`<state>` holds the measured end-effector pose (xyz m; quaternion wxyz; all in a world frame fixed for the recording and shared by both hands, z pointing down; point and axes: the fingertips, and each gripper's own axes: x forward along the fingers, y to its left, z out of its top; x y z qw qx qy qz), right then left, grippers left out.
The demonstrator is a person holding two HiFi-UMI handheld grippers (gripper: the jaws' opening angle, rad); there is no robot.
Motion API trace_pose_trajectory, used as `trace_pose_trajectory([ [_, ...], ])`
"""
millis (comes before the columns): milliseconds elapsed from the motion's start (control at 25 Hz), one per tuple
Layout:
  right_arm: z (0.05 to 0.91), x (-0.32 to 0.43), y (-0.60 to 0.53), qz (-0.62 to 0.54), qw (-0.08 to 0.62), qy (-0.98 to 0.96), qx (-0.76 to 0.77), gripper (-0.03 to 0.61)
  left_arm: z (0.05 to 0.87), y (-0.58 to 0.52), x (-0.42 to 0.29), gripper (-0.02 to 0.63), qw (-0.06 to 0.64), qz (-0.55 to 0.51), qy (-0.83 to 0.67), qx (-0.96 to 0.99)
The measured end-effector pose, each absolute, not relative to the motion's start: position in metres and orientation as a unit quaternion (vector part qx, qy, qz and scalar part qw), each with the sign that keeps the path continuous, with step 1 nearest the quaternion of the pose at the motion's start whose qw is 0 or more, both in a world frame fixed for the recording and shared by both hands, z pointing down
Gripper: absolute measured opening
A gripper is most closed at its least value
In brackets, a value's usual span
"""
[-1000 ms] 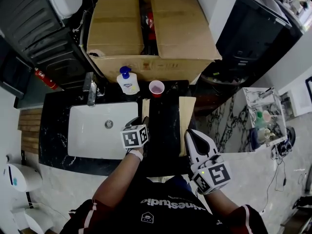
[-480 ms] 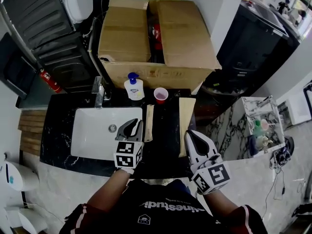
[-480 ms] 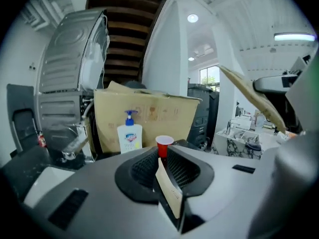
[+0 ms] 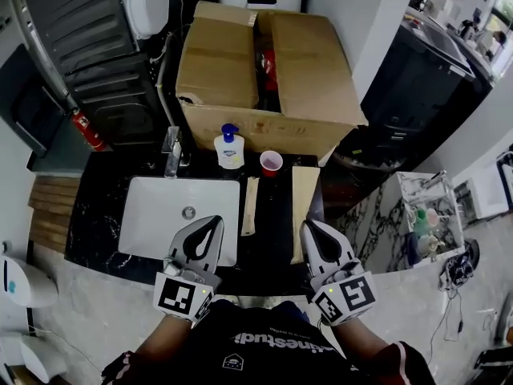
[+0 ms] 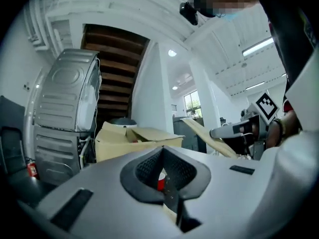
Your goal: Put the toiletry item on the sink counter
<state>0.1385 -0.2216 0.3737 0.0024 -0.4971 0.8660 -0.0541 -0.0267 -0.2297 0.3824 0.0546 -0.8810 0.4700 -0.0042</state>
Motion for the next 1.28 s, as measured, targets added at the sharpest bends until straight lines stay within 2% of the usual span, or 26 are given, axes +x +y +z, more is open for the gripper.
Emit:
trace_pose_trajectory([
  [400,0.382,0.139,-0.223,-0.061,0.0,0.86,-0.507,0.038,0.364,-0.233,-0.03,0.014,0.08,-0.005,0.488,-0.869],
  [1000,0.455,0.151,-0.264,-0.166,-0.043,0.837,-0.519,0.038,0.38,-0.233,-0.042,0.014,0.028,0.009,0.499,-0.866],
  [1280,0.513,0.149,-0.292,-0.24,-0.074,0.814,-0.525,0.038,0.401,-0.237,-0.054,0.014,-0.021,0.016,0.509,-0.86],
])
